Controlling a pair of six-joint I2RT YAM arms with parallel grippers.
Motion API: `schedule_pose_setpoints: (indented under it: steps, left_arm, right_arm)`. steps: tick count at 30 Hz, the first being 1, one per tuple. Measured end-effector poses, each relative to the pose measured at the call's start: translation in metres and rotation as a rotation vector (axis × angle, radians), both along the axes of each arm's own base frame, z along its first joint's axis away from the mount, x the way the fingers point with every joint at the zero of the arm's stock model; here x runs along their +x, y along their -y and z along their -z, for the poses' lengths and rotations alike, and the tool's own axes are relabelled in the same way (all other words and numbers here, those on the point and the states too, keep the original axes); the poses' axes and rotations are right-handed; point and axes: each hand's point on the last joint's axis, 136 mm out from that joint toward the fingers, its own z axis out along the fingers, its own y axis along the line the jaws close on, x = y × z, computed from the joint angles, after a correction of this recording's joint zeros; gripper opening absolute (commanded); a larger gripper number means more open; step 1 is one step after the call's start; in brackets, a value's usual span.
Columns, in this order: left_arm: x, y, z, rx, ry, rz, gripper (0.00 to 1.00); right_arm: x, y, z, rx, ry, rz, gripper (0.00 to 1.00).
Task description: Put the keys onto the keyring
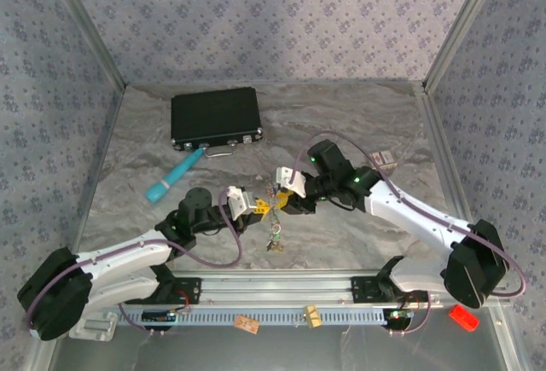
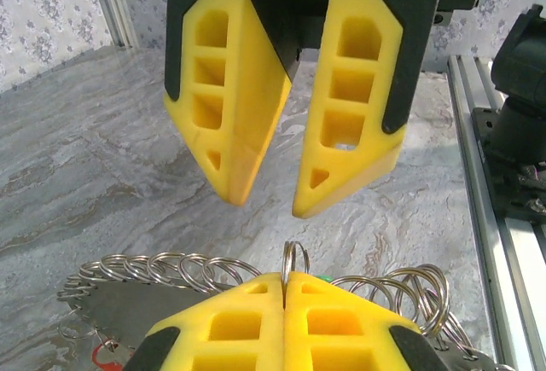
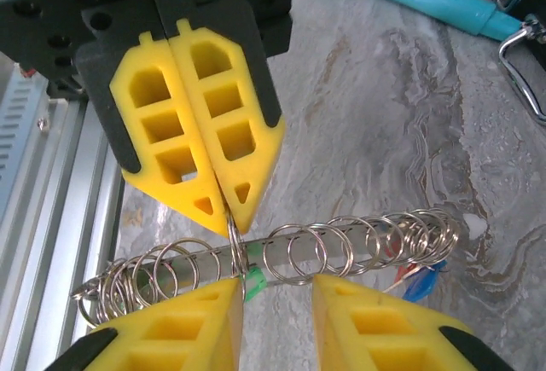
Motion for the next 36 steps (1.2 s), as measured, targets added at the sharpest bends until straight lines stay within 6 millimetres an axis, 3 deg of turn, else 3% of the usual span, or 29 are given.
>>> schedule_pose_setpoints:
  steps: [8, 12, 18, 21, 22, 24, 29, 36]
  left_arm:
    - [0.000, 0.000, -0.004, -0.037, -0.001, -0.005, 0.00]
    - [0.001, 0.000, -0.005, -0.043, -0.003, -0.010, 0.00]
    - [0.004, -0.001, -0.008, -0.053, 0.000, -0.031, 0.00]
    - [0.005, -0.002, -0.007, -0.055, 0.000, -0.039, 0.04]
    - [0.005, -0.002, -0.007, -0.054, 0.001, -0.040, 0.18]
    - [0.005, -0.003, -0.007, -0.052, 0.003, -0.042, 0.32]
    - [0.003, -0.006, -0.007, -0.026, 0.013, -0.038, 0.33]
    - [0.001, -0.007, -0.002, 0.016, 0.007, -0.032, 0.26]
  right_arm:
    - [-0.002, -0.003, 0.008, 0.083, -0.077, 0.016, 0.30]
    - [0.000, -0.009, 0.005, 0.113, -0.081, 0.012, 0.25]
    - [-0.001, -0.013, 0.004, 0.134, -0.100, -0.005, 0.00]
    - [-0.001, -0.013, 0.005, 0.134, -0.106, -0.007, 0.00]
    - [-0.002, -0.013, 0.005, 0.133, -0.105, -0.008, 0.00]
    - [-0.002, -0.012, 0.006, 0.124, -0.104, -0.011, 0.00]
    - [-0.003, -0.010, 0.007, 0.028, -0.059, -0.030, 0.00]
    - [-0.010, -0.016, 0.001, -0.087, 0.051, -0.105, 0.00]
